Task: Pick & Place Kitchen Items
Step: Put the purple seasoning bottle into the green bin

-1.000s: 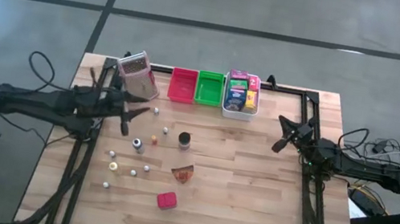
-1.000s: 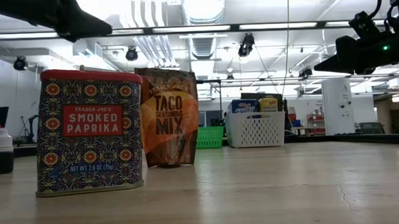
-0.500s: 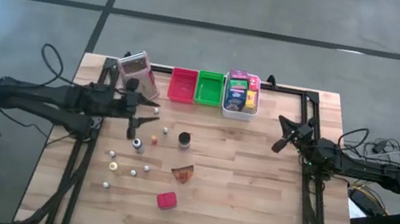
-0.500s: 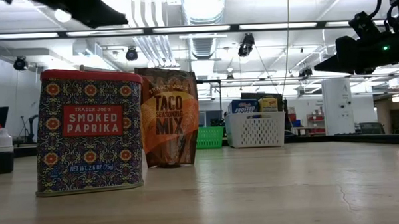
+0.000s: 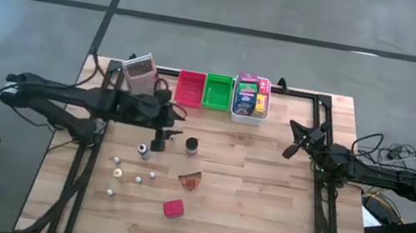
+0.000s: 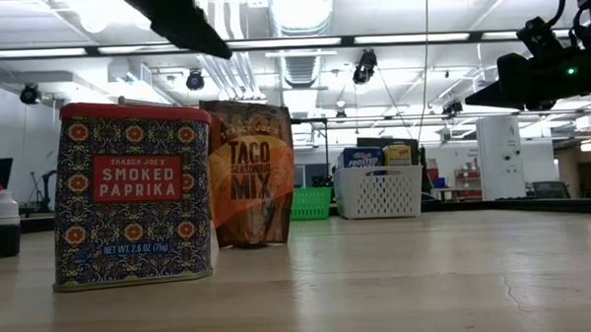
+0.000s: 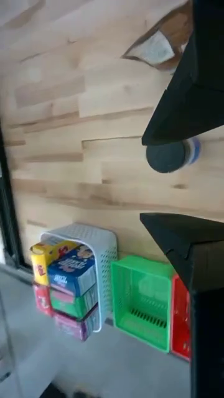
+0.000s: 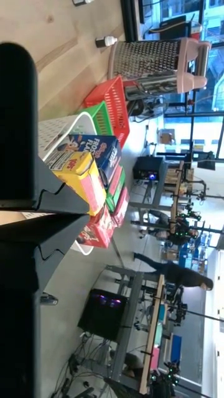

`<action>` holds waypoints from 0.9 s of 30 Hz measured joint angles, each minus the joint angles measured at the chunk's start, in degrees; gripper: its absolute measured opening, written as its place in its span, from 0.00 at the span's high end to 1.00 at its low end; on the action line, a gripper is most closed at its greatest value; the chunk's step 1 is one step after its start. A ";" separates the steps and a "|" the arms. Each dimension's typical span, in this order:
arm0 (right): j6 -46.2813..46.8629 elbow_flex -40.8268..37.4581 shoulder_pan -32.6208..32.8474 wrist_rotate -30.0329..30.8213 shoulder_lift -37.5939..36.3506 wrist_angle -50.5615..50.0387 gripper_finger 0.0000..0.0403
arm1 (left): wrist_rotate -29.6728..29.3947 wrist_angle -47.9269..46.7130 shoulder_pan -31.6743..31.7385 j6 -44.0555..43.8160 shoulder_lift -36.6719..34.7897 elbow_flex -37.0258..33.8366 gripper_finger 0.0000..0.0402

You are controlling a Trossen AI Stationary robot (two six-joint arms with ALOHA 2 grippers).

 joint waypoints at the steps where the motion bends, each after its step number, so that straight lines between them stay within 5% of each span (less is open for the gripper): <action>1: 0.00 0.00 0.00 0.00 0.00 0.00 0.98 | 0.76 -1.68 0.09 -0.79 1.20 1.14 0.52; 15: 0.00 0.00 0.02 0.00 0.00 0.00 0.98 | 5.40 -13.70 1.06 -4.45 14.89 9.56 0.51; 27: 0.00 0.00 0.02 0.01 0.00 0.01 0.98 | 6.04 -15.31 1.64 -2.59 19.93 12.50 0.33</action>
